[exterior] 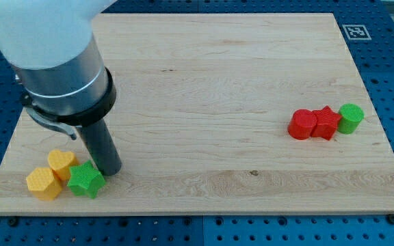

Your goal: Move the red circle bottom left of the red star

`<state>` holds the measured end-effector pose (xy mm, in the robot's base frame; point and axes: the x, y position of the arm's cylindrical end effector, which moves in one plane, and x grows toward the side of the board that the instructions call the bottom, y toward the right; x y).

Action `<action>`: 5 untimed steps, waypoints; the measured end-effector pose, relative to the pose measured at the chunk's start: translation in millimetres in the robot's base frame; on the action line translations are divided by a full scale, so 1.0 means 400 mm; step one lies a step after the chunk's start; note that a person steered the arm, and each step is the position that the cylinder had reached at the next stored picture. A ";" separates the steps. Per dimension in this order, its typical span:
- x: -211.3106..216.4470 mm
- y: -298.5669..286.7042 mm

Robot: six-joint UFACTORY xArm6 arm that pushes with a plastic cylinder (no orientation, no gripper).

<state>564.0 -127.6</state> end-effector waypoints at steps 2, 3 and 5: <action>0.000 0.109; 0.000 0.111; 0.000 0.143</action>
<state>564.0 -70.2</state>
